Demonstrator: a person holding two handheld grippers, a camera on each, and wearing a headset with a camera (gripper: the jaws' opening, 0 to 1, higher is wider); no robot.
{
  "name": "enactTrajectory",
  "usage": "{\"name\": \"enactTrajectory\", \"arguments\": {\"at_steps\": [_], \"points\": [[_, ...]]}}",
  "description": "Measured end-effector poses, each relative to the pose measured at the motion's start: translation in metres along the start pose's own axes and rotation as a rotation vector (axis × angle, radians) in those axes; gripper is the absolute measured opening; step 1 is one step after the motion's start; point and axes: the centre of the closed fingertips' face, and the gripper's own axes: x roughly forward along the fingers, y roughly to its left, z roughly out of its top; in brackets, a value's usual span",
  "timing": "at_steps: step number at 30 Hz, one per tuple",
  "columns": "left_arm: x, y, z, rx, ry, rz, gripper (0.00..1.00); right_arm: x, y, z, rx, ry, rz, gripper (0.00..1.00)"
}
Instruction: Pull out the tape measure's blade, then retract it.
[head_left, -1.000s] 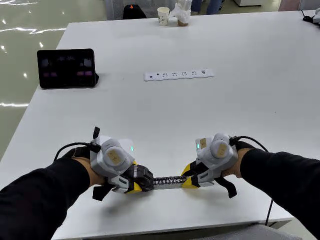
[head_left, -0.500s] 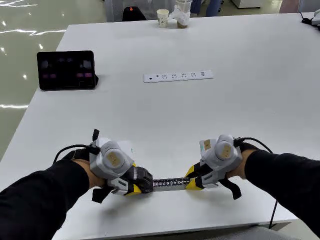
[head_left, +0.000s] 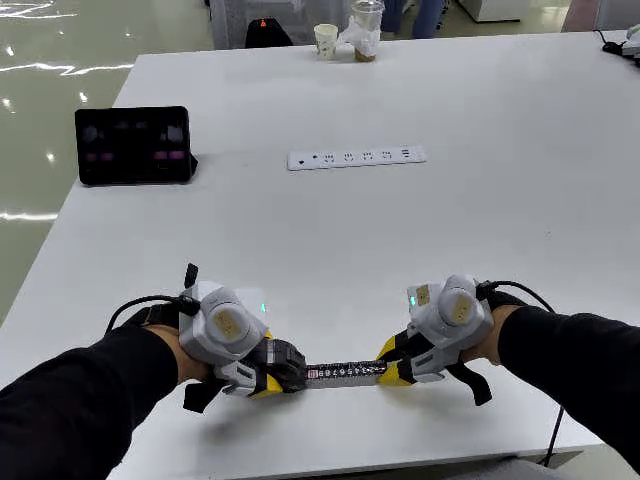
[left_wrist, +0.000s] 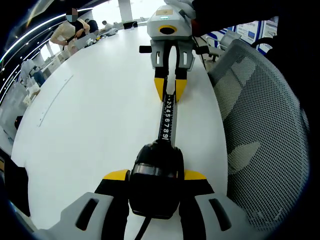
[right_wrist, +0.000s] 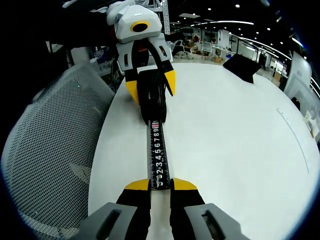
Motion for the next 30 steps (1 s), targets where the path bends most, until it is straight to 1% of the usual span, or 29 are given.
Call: {"name": "enactTrajectory", "arguments": {"at_steps": [13, 30], "points": [[0.001, 0.0, 0.0, 0.0, 0.0, 0.0, 0.33, -0.008, -0.002, -0.011, 0.001, 0.01, 0.0, 0.11], [0.001, 0.0, 0.0, -0.002, -0.002, 0.002, 0.33, -0.023, -0.003, -0.026, 0.015, 0.018, -0.01, 0.11]]}}
